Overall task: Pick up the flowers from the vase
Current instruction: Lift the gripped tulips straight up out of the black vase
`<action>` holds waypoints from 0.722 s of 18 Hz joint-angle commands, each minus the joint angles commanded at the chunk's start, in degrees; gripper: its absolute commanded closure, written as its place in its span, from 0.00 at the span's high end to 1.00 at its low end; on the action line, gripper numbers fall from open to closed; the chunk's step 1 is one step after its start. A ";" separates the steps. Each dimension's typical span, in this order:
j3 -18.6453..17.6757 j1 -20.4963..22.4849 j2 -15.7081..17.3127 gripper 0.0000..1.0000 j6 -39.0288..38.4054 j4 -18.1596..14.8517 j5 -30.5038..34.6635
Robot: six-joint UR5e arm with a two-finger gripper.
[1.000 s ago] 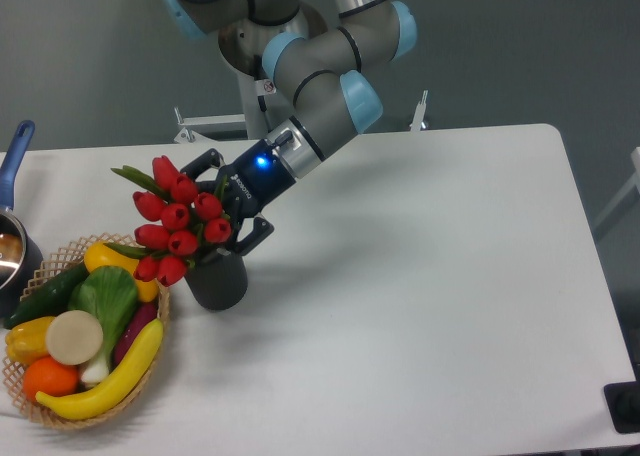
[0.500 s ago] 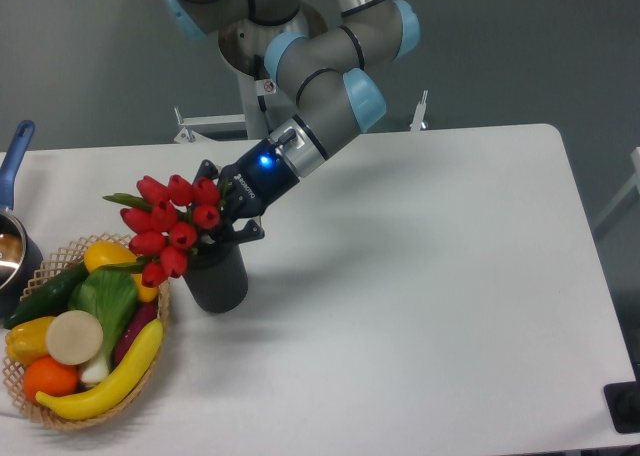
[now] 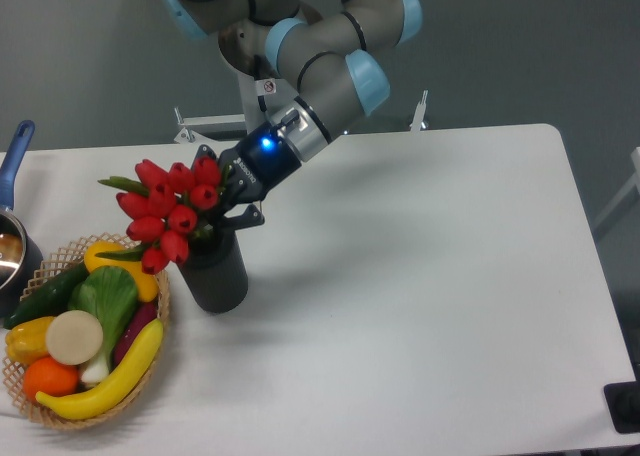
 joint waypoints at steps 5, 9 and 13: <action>2.37 1.23 0.71 0.12 -3.43 0.00 -2.46; 5.36 2.37 0.79 0.12 -7.03 0.00 -3.87; 8.79 3.25 0.36 0.12 -9.67 -0.09 -5.89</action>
